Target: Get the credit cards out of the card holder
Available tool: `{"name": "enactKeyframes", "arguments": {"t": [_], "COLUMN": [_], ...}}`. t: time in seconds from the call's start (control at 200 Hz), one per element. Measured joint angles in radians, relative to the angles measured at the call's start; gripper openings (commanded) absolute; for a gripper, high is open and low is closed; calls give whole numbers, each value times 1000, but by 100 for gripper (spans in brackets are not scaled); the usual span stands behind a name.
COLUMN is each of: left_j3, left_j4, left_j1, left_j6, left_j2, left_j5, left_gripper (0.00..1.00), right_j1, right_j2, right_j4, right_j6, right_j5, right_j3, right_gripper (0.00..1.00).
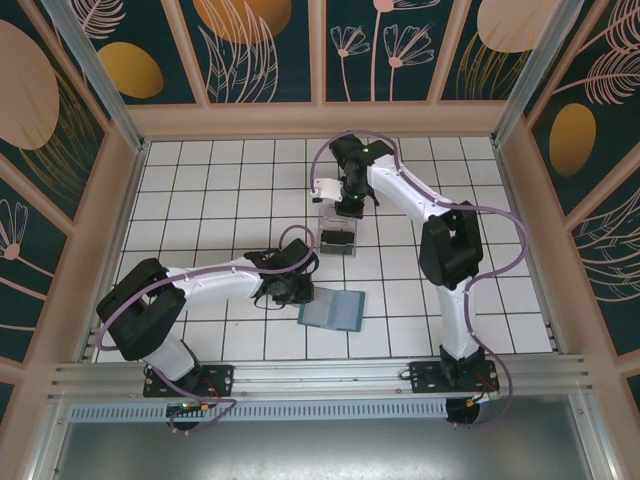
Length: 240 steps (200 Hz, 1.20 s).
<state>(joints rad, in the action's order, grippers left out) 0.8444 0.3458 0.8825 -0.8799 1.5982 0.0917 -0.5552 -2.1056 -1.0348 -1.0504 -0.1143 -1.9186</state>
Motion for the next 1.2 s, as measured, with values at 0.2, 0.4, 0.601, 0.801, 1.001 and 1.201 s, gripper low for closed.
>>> {"name": "enactKeyframes", "arguments": {"t": [0.2, 0.4, 0.601, 0.801, 1.001, 1.201], "left_j3": [0, 0, 0, 0, 0, 0], "left_j4": [3, 3, 6, 7, 7, 13], "left_j1": [0, 0, 0, 0, 0, 0], "left_j6": [0, 0, 0, 0, 0, -1], "left_j2": [0, 0, 0, 0, 0, -16], "left_j5": [0, -1, -4, -4, -10, -32], "left_gripper": [19, 19, 19, 19, 19, 18], "right_j1": [0, 0, 0, -1, -2, -10], "right_j2": [-28, -53, -68, -68, -58, 38], "right_j4": [-12, -17, -16, 29, 128, 252], "right_j6": [0, 0, -1, 13, 43, 113], "right_j5": [16, 21, 42, 93, 176, 253], "right_j3": [-16, -19, -33, -37, -32, 50], "right_gripper": [0, 0, 19, 28, 32, 32]}}
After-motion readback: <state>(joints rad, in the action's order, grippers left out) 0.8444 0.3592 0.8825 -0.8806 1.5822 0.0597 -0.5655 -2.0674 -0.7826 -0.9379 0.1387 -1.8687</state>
